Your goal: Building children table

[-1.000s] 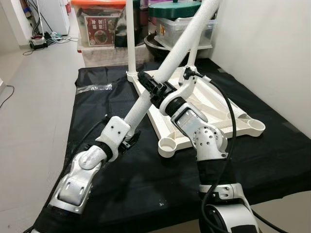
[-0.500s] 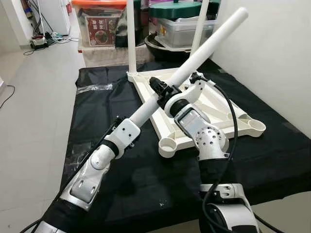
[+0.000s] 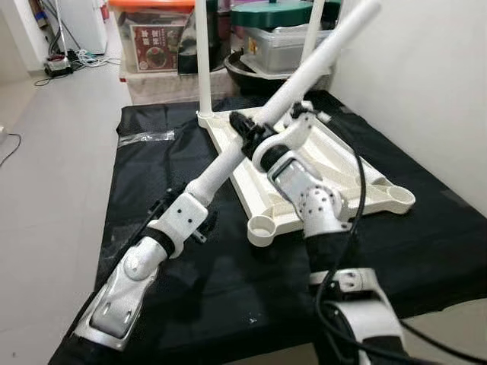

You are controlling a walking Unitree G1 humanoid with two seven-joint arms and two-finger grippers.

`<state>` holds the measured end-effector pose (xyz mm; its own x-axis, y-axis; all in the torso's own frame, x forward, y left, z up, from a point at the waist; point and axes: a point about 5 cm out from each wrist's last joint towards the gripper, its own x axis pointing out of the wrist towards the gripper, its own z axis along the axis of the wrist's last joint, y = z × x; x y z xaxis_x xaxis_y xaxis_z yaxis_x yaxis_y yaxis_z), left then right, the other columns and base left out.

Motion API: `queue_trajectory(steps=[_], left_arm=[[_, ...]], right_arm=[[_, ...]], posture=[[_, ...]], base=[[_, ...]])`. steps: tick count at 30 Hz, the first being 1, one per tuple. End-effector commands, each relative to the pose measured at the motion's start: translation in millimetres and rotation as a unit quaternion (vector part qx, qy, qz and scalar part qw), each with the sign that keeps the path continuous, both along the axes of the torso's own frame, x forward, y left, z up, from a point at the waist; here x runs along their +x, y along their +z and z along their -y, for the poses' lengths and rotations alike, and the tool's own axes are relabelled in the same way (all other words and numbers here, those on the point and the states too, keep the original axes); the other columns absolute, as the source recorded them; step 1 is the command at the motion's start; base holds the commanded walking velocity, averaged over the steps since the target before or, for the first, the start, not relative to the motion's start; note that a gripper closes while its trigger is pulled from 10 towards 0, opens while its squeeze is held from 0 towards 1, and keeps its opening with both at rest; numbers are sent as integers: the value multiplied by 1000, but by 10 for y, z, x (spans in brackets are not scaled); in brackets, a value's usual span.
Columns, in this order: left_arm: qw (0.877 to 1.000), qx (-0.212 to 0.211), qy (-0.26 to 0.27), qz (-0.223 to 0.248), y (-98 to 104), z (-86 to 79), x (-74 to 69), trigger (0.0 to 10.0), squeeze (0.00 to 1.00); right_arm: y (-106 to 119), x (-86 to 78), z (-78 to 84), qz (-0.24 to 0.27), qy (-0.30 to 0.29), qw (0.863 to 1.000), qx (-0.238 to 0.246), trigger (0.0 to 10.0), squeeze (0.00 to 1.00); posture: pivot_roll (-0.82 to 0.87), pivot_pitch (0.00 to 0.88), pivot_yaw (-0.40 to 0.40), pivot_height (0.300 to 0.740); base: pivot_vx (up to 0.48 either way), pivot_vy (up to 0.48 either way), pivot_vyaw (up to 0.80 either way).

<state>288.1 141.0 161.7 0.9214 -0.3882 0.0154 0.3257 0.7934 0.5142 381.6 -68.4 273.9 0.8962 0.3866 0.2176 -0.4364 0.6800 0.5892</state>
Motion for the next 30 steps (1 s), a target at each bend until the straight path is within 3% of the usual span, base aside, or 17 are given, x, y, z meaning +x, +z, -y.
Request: queue_trajectory(steps=[1, 2, 6, 8, 14, 19, 24, 26, 29, 30], left_arm=[[999, 8, 51, 0, -65, -149, -31, 10000, 82], [997, 3, 72, 9, -63, -216, -45, 10000, 0], [997, -12, 78, 2, -76, -263, -82, 10000, 0], [996, -37, 81, -17, -135, -312, -198, 10000, 0], [993, -71, 84, -45, -230, -305, -347, 10000, 0], [991, -87, 86, -50, -238, -284, -380, 10000, 0], [989, -102, 90, -57, -264, -307, -420, 10000, 0], [988, -107, 93, -58, -265, -322, -442, 10000, 0], [988, -107, 93, -58, -265, -322, -442, 10000, 0], [988, -110, 95, -59, -265, -341, -453, 10000, 0]], right_arm=[[186, 49, 213, 65, -28, 997, -39, 0, 0], [225, 54, 277, 85, -28, 994, -60, 0, 0], [240, 60, 336, 96, -27, 992, -82, 0, 0], [278, 73, 468, 118, -27, 985, -127, 0, 0], [338, 88, 620, 131, -20, 979, -153, 0, 0], [323, 77, 646, 135, -9, 977, -167, 0, 0], [202, 53, 591, 141, 30, 970, -196, 0, 0], [134, 9, 549, 155, 69, 961, -219, 0, 0], [134, 9, 549, 155, 69, 961, -219, 0, 0], [50, -69, 527, 172, 106, 947, -250, 0, 0]], posture=[[32, 0, -62, 740], [33, 0, -64, 740], [34, 0, -66, 740], [35, 0, -68, 740], [27, 0, -66, 740], [32, 0, -72, 740], [35, 0, -71, 740], [33, 0, -68, 740], [33, 0, -68, 740], [30, 0, -69, 740]], base=[[0, 0, 0], [0, 0, 0], [0, 0, 0], [0, 0, 0], [0, 0, 0], [0, 0, 0], [0, 0, 0], [0, 0, 0], [0, 0, 0], [0, 0, 0]])
